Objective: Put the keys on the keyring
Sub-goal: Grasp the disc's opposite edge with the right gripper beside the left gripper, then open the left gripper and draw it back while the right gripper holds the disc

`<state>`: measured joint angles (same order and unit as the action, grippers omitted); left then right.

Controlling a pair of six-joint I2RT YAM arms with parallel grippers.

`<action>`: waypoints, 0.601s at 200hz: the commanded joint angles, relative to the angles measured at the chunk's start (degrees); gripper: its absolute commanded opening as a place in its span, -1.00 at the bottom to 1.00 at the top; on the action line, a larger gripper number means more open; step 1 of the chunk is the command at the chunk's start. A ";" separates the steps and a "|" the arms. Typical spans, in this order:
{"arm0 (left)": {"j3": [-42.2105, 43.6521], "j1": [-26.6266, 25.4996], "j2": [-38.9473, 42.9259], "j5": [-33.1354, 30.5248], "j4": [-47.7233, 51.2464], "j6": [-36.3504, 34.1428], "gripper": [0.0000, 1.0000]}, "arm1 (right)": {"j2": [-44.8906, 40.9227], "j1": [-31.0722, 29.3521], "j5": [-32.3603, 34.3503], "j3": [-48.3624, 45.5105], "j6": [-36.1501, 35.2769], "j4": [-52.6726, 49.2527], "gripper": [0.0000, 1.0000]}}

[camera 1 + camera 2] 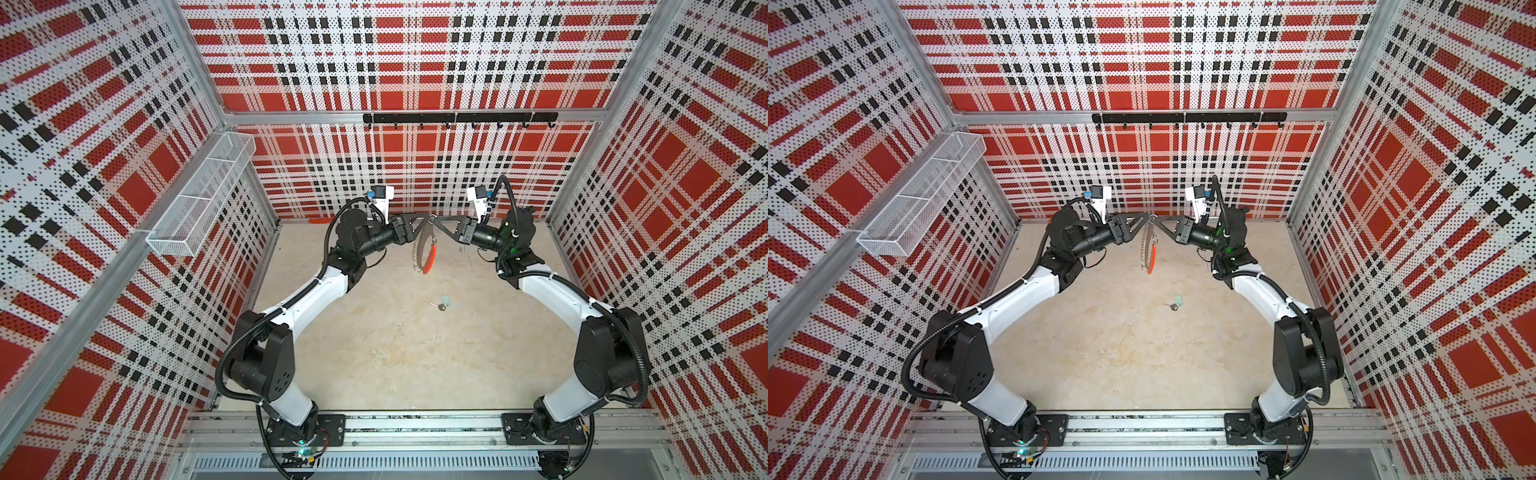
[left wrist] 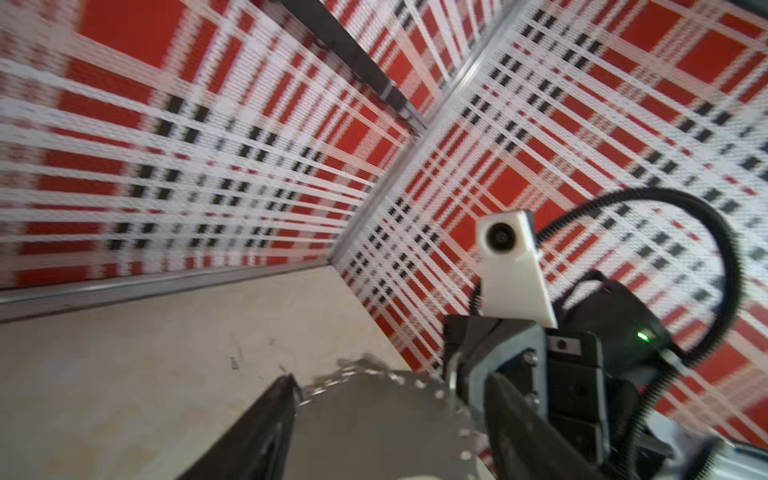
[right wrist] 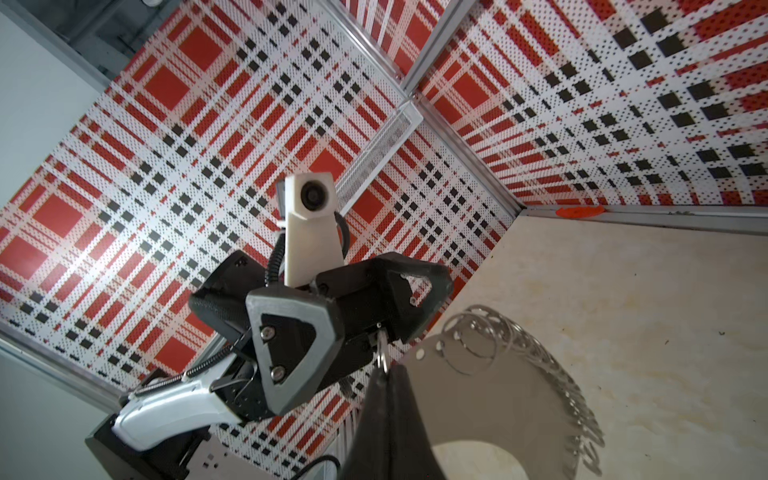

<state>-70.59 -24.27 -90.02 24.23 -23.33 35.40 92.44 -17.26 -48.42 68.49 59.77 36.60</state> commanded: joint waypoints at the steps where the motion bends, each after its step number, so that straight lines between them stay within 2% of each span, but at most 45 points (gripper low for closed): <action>1: 4.04 1.33 5.14 -17.20 2.94 -3.04 0.97 | -0.75 0.46 4.20 -0.21 6.57 11.50 -1.00; 21: 4.60 2.30 6.95 -25.36 9.74 -3.90 0.97 | 0.68 0.49 4.42 0.50 8.01 13.48 -1.00; 59: 1.09 4.71 8.34 -32.59 24.76 -5.20 0.96 | 2.62 0.48 5.20 1.09 11.46 18.69 -1.00; 70: 0.77 6.35 9.20 -30.61 25.15 -5.82 0.97 | 3.08 0.47 5.44 0.96 12.71 20.80 -1.00; 82: 3.03 9.54 11.40 -26.32 23.55 -3.49 0.96 | 3.48 0.44 5.96 0.60 13.94 22.82 -1.00; 92: 9.23 15.04 14.27 -18.95 15.44 0.68 0.96 | 3.62 0.42 6.61 0.51 14.40 23.47 -1.00; 103: 16.38 18.64 16.94 -10.76 2.62 5.70 0.96 | 3.49 0.12 6.61 1.18 12.70 20.44 -1.00; 109: 17.57 19.31 17.56 -10.16 0.87 6.12 0.96 | 3.20 -0.24 6.98 1.34 11.24 18.74 -1.00; 120: 16.02 18.86 17.85 -12.12 4.50 2.70 0.97 | 2.52 -0.86 8.47 1.38 8.80 16.14 -1.00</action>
<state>-55.64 -6.79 -74.74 5.85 -11.79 36.93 96.09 -17.12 -43.07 67.99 71.00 53.12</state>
